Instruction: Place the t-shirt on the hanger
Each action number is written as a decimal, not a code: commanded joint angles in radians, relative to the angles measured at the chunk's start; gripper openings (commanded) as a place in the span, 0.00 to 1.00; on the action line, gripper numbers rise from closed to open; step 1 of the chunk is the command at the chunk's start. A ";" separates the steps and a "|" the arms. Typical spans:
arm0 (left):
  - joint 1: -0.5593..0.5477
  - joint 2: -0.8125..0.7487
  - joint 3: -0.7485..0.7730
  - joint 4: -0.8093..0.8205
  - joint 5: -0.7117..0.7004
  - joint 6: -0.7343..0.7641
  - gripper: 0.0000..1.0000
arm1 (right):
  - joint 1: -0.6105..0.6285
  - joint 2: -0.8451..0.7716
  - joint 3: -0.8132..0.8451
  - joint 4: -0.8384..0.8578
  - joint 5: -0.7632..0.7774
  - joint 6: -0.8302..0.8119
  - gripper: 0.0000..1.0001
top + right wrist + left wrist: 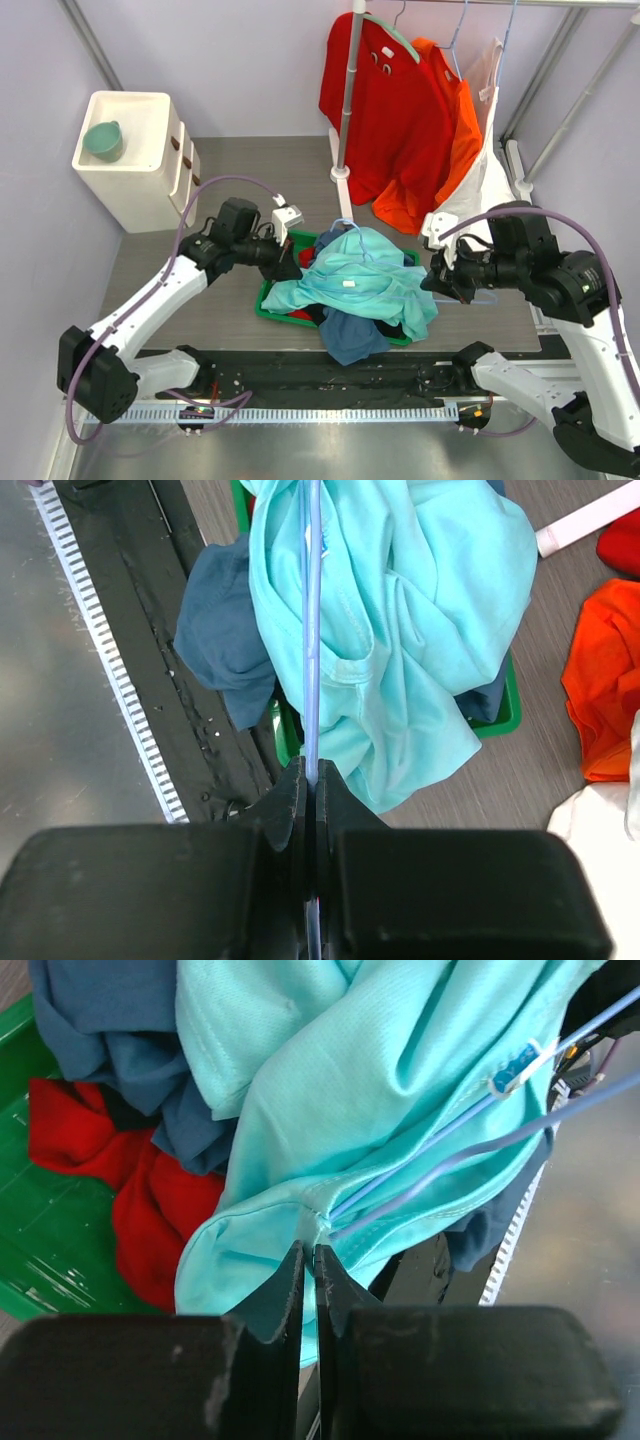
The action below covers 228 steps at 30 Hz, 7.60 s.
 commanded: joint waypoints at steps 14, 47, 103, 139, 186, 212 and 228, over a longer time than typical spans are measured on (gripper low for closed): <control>-0.028 -0.085 0.083 0.004 0.024 -0.003 0.00 | 0.004 0.106 -0.025 0.117 -0.027 0.097 0.01; -0.104 -0.134 0.072 0.003 -0.163 -0.035 0.00 | 0.004 0.135 -0.069 0.209 -0.058 0.134 0.01; -0.044 -0.111 0.112 -0.073 0.107 0.560 0.00 | 0.159 0.189 -0.342 0.959 -0.225 0.229 0.19; -0.107 -0.218 0.054 -0.114 0.051 0.738 0.00 | 0.270 0.341 -0.048 0.264 0.191 0.255 0.81; -0.199 -0.020 0.416 -0.215 -0.146 0.610 0.00 | 0.277 0.454 0.455 0.008 0.284 0.045 0.01; -0.205 -0.043 0.436 -0.099 -0.016 0.488 0.00 | 0.277 0.378 0.410 0.120 0.131 0.019 0.37; -0.205 -0.036 0.427 -0.146 0.007 0.524 0.00 | 0.277 0.324 0.394 0.204 0.169 0.045 0.01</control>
